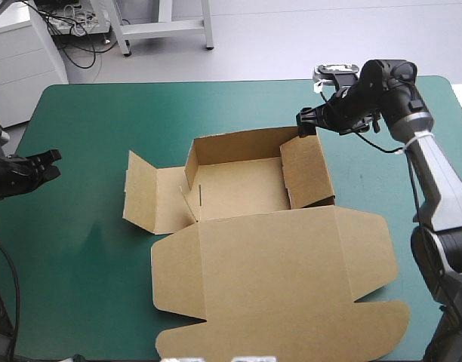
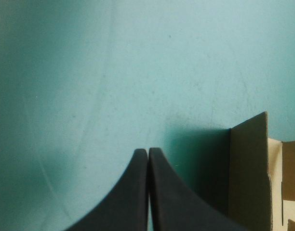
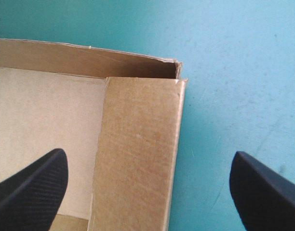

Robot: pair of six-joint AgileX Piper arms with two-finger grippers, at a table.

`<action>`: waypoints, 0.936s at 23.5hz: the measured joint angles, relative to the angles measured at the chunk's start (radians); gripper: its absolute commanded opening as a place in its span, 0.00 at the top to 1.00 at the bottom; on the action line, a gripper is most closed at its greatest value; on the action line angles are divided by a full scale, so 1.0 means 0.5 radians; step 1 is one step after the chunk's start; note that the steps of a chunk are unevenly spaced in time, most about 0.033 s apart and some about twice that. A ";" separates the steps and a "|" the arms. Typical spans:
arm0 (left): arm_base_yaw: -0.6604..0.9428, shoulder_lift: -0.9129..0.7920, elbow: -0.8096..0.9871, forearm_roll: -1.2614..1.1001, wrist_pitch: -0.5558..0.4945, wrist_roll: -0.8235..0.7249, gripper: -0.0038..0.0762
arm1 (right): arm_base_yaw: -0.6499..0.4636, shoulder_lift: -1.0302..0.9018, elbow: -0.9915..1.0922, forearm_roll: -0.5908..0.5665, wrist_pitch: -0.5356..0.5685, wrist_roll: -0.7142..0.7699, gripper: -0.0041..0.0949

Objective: Fold the box

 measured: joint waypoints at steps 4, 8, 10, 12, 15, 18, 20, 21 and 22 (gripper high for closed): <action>0.000 0.000 0.000 0.000 0.000 0.000 0.99 | 0.000 -0.181 0.073 -0.039 0.010 0.023 0.11; 0.000 0.000 0.000 0.000 0.000 0.000 0.99 | 0.000 -0.297 0.167 -0.058 0.012 0.060 0.11; 0.000 0.000 0.000 0.000 0.000 0.000 0.99 | 0.000 -0.313 0.205 -0.058 0.012 0.060 0.11; 0.000 0.000 0.000 0.000 0.000 0.000 0.99 | 0.000 -0.314 0.286 -0.064 0.012 0.060 0.11; 0.000 0.000 0.000 -0.016 0.000 0.000 0.99 | 0.002 -0.294 0.364 -0.078 0.012 0.082 0.11; 0.000 0.000 0.000 -0.018 0.000 0.000 0.99 | 0.037 -0.211 0.379 -0.120 0.008 0.104 0.11; 0.000 0.000 0.000 -0.018 0.000 0.000 0.99 | 0.111 -0.120 0.379 -0.212 0.008 0.120 0.11; 0.000 0.000 0.000 -0.018 -0.002 0.000 0.99 | 0.150 -0.062 0.380 -0.270 0.006 0.133 0.11; 0.000 0.000 0.000 -0.018 -0.002 0.000 0.99 | 0.169 -0.020 0.379 -0.299 0.003 0.142 0.11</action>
